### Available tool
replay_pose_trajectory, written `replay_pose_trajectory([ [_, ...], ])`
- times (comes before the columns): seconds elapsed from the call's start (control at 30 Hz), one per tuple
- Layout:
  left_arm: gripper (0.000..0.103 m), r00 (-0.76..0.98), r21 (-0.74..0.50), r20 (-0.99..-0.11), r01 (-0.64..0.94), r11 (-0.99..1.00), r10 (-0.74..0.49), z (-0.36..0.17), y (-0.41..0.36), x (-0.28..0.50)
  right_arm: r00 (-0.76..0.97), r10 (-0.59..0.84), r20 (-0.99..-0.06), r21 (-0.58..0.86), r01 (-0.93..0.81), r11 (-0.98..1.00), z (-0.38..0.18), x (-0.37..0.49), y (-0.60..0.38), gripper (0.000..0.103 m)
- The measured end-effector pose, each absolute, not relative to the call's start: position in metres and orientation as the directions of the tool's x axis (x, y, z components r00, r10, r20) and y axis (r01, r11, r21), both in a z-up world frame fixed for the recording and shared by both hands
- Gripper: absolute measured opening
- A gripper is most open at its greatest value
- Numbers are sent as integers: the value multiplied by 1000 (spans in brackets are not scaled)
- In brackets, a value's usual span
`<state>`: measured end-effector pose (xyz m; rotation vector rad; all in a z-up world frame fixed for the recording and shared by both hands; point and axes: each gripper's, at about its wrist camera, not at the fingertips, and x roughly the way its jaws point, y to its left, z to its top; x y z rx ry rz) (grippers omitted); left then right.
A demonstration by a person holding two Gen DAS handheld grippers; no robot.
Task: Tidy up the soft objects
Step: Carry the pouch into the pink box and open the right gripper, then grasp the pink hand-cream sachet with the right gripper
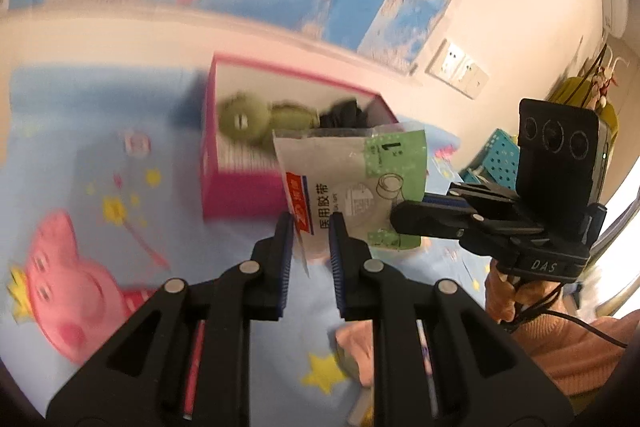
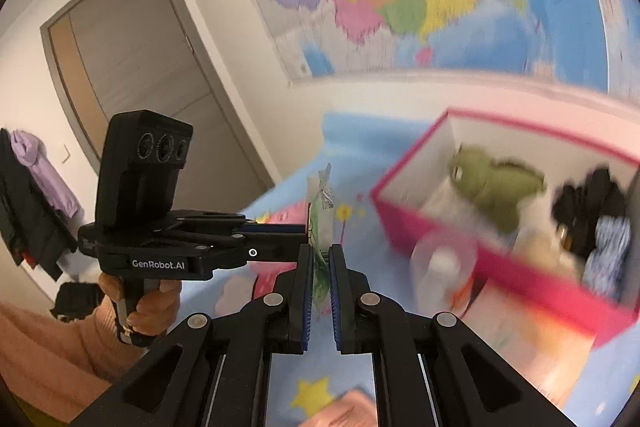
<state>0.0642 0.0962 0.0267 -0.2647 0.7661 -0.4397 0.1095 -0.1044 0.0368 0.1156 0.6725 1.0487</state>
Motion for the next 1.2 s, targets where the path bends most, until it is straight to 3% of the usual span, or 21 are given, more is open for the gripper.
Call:
replay_pose_trajectory([
  [0.3,20,635,-336,-645,263,904,-425,35,92,129,319,834,-451,469,-710,526,37,175,-104,7],
  [0.6,16,591,-312,-711,221,924,-381,15,81,167,283,780,-558,531,-600,598,-12,224,-89,11],
  [1.0,16,634,-303,-674,230,925,-379,21,90,157,333,725,-603,496,-556,667,-28,223,-109,13],
  [1.2,16,641,-294,-667,243,924,-380,23,88,137,378,729,-571,485,-560,671,-15,205,-125,24],
])
